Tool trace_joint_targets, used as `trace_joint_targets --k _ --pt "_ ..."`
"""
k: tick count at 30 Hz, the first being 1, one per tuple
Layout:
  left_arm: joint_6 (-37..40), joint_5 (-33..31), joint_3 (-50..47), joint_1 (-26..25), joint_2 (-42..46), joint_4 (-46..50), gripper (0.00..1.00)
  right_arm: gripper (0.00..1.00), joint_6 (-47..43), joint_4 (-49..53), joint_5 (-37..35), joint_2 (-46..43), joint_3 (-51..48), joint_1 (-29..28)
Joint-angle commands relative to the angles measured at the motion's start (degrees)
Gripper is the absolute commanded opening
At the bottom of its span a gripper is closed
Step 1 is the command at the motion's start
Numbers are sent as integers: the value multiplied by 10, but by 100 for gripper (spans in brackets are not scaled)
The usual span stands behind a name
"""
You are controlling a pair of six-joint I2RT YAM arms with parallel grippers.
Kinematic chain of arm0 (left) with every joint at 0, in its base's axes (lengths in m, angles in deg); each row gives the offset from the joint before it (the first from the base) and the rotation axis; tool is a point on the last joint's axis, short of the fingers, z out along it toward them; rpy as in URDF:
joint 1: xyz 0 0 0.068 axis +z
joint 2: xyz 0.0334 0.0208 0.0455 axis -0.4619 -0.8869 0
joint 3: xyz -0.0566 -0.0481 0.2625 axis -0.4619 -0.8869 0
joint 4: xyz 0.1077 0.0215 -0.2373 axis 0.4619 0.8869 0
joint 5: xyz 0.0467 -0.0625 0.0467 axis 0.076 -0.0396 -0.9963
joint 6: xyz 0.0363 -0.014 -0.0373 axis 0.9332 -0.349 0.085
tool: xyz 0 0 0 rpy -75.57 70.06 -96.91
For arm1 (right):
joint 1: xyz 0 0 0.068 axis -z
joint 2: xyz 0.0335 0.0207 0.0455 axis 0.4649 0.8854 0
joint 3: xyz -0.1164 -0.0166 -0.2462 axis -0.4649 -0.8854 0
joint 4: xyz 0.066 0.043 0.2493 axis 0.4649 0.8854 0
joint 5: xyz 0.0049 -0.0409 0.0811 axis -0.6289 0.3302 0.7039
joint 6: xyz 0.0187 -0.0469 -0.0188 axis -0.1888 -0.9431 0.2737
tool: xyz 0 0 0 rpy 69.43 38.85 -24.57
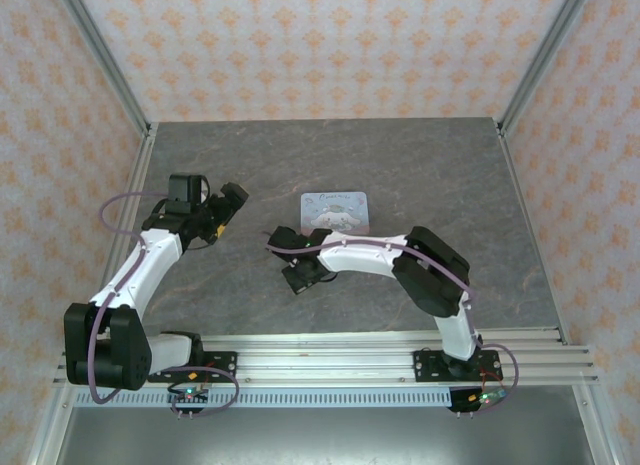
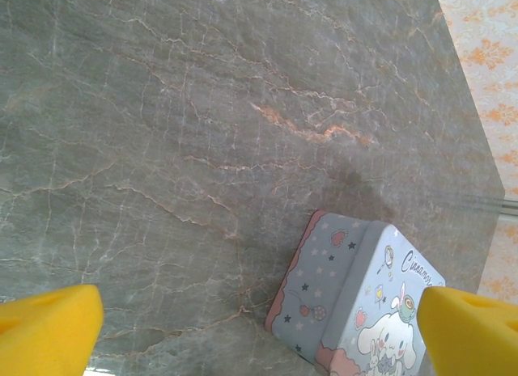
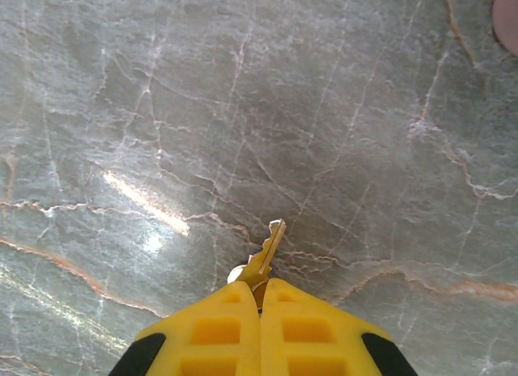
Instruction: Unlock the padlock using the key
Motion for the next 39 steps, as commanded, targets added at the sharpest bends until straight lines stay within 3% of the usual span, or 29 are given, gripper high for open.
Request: trace_joint_targets --k 1,10,17,23,27,32,37,39 --pt "-2 10 -10 5 5 -12 100 0 7 2 -27 -27 -34 -3" --pt "-13 47 -37 0 18 -42 100 0 45 -85 10 -183 -158 34" --pt "-49 51 -55 -63 24 -83 100 0 92 -166 59 -285 -256 100" --pt "-159 36 -111 -140 24 -195 100 0 273 -260 68 -336 -318 140" --pt "-199 34 -142 -176 24 -276 99 0 414 -323 27 -363 -347 146" --pt "-134 26 -130 -212 40 -288 91 0 520 -321 -34 -373 -335 159" --pt "-89 29 -115 -239 33 -296 68 0 559 -282 -71 -363 -297 175" --pt "-81 26 -111 -253 20 -310 63 0 575 -286 -67 -356 -292 185"
